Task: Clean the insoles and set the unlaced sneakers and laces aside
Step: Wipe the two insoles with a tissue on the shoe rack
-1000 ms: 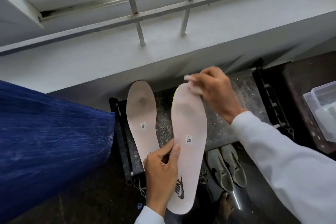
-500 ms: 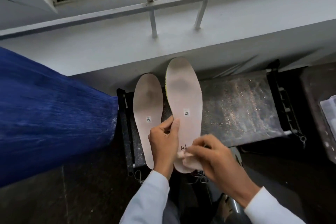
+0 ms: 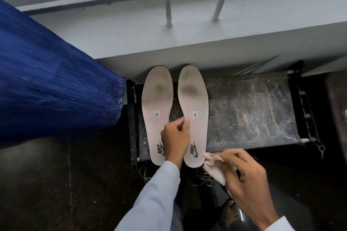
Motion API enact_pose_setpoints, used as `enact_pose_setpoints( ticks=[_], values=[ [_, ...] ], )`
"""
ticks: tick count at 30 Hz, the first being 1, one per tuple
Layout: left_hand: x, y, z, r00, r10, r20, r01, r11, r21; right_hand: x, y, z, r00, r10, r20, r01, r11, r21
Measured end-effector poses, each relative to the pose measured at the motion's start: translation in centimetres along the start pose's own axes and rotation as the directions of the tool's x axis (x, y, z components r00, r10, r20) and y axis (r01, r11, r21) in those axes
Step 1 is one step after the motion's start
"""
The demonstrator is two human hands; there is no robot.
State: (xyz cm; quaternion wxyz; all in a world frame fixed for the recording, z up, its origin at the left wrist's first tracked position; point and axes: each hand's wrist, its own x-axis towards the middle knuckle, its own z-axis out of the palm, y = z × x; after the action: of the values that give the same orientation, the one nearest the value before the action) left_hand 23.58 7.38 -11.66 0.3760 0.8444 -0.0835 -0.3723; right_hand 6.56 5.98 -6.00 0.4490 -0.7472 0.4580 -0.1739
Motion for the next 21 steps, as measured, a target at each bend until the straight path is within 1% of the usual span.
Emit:
enact_pose_setpoints(
  ticks=[4, 10, 12, 14, 17, 19, 21],
  values=[
    [-0.2, -0.3, 0.1, 0.999, 0.035, 0.001, -0.035, 0.996, 0.078, -0.9, 0.2, 0.3, 0.999, 0.033, 0.006, -0.033, 0.999, 0.018],
    [-2.0, 0.2, -1.5, 0.993, 0.121, -0.004, -0.116, 0.959, 0.26, -1.0, 0.0, 0.1, 1.0, 0.013, -0.01, -0.013, 0.999, 0.036],
    [-2.0, -0.2, -2.7, 0.984, 0.172, -0.04, -0.156, 0.952, 0.262, -0.9, 0.3, 0.1, 1.0, 0.012, -0.013, -0.012, 1.0, -0.001],
    [-1.3, -0.7, -4.1, 0.969, 0.217, -0.115, -0.179, 0.945, 0.273, -0.7, 0.7, 0.3, 1.0, 0.005, -0.008, -0.006, 0.998, -0.064],
    [0.3, -1.6, -6.4, 0.95, 0.238, -0.204, -0.15, 0.917, 0.369, -0.3, 0.6, 0.5, 1.0, -0.009, 0.009, 0.009, 0.996, -0.094],
    [1.1, -2.2, -7.3, 0.953, 0.223, -0.204, -0.121, 0.9, 0.419, -0.1, 0.2, 0.8, 1.0, -0.007, 0.008, 0.008, 0.997, -0.077],
    [1.6, -2.6, -7.6, 0.961, 0.223, -0.164, -0.119, 0.868, 0.482, 0.1, 0.0, 1.1, 1.0, -0.002, 0.005, 0.002, 0.997, -0.078]
  ],
)
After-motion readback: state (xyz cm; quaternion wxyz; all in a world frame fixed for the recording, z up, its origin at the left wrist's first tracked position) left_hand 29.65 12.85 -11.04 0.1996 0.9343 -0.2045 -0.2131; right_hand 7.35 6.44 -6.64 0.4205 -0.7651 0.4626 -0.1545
